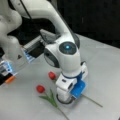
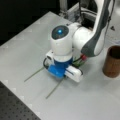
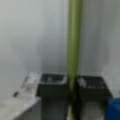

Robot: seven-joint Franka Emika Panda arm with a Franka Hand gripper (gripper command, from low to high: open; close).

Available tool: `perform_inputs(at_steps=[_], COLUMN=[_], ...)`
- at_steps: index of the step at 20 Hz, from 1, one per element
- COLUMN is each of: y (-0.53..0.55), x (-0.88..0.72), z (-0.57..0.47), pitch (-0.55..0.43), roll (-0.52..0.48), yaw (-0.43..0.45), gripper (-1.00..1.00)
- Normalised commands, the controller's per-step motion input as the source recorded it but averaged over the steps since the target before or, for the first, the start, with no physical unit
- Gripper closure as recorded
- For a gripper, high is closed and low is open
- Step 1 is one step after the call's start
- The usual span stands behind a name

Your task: Flower insertion into a vase

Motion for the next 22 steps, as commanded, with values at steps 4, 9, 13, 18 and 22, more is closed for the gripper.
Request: perform_inputs(at_steps=[4,9,13,18,22], y=[-0.01,0.01,0.01,0.04,0.11], x=[0.08,-0.06,-0.14,-0.2,-0.3], z=[0.33,0.34,0.24,0.36,0.57], pitch=[0.016,-0.035,-0.032,-0.022,0.007], roll=[0.027,-0.004,-0.013,-0.093,-0.076], yaw=[-0.169,-0.138,-0.098,-0.048,0.026], gripper=[1.0,1.0,1.0,1.0,1.0])
